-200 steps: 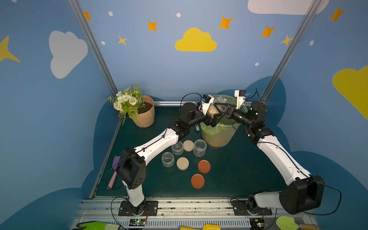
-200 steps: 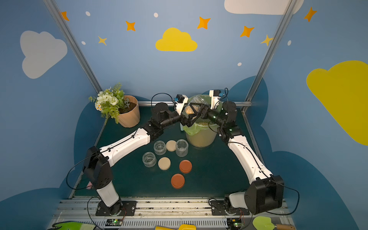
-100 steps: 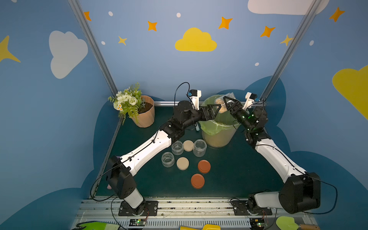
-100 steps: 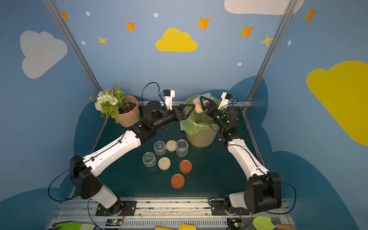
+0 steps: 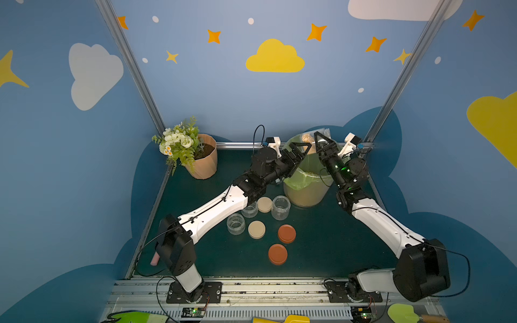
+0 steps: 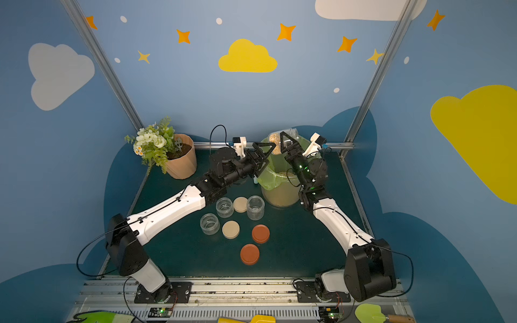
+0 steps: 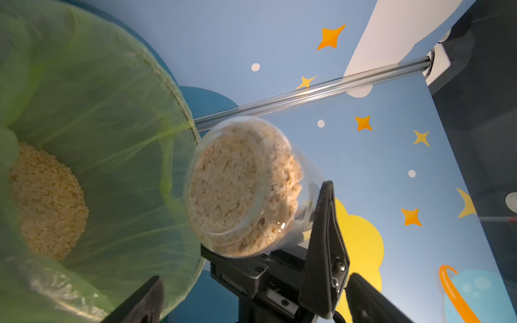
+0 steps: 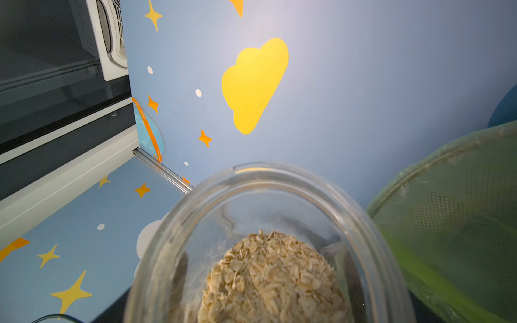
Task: Empty expired oatmeal from jars
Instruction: Pour the expired oatmeal into the trash bin.
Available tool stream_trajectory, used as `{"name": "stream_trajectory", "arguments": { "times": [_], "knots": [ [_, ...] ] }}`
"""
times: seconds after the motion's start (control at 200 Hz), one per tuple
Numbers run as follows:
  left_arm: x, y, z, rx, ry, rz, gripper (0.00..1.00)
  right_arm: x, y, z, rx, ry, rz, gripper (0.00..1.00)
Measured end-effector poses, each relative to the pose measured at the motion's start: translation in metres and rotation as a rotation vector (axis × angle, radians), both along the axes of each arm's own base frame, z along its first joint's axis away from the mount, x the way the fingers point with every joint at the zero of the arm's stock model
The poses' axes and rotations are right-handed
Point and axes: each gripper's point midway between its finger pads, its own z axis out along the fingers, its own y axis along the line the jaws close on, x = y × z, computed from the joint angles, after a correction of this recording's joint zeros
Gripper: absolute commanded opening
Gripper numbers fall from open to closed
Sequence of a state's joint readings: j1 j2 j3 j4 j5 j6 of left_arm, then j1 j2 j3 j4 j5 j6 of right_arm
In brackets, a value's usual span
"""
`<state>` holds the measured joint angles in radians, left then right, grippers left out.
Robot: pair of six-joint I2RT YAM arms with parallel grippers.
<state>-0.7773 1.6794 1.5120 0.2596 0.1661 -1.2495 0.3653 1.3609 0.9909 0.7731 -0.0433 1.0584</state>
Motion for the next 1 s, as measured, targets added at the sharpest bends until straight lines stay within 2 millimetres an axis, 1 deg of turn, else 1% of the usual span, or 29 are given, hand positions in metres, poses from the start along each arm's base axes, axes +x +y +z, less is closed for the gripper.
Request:
{"name": "stream_trajectory", "arguments": {
  "times": [0.085,0.175,0.255,0.375,0.471,0.566,0.631,0.726,0.936,1.001],
  "knots": [
    [0.001,-0.007,-0.003,-0.034,0.036,0.009,1.0,-0.001,0.002,-0.002,0.012,0.0,-0.01,0.37],
    [0.004,-0.01,-0.006,-0.066,0.067,0.026,1.0,-0.002,0.002,-0.006,0.022,0.002,-0.02,0.37],
    [0.009,-0.009,-0.006,-0.099,0.087,0.053,1.0,-0.003,0.001,-0.012,0.036,0.007,-0.028,0.38],
    [0.016,-0.004,0.002,-0.158,0.088,0.095,1.0,-0.003,-0.001,-0.018,0.056,0.018,-0.033,0.38],
    [0.021,-0.001,0.005,-0.185,0.089,0.121,1.0,-0.004,-0.002,-0.016,0.071,0.011,-0.036,0.38],
    [0.027,-0.004,0.004,-0.209,0.097,0.129,1.0,-0.005,-0.003,-0.012,0.08,-0.003,-0.037,0.38],
    [0.033,-0.008,0.001,-0.226,0.109,0.132,1.0,-0.006,-0.003,-0.01,0.087,-0.012,-0.035,0.38],
    [0.041,-0.015,-0.01,-0.237,0.132,0.138,1.0,-0.006,-0.003,-0.007,0.101,-0.023,-0.031,0.38],
    [0.051,-0.018,-0.019,-0.264,0.148,0.165,1.0,0.004,0.001,-0.02,0.127,0.001,-0.024,0.38],
    [0.053,-0.017,-0.018,-0.27,0.145,0.175,1.0,0.006,0.004,-0.025,0.134,0.011,-0.018,0.38]
  ]
}}
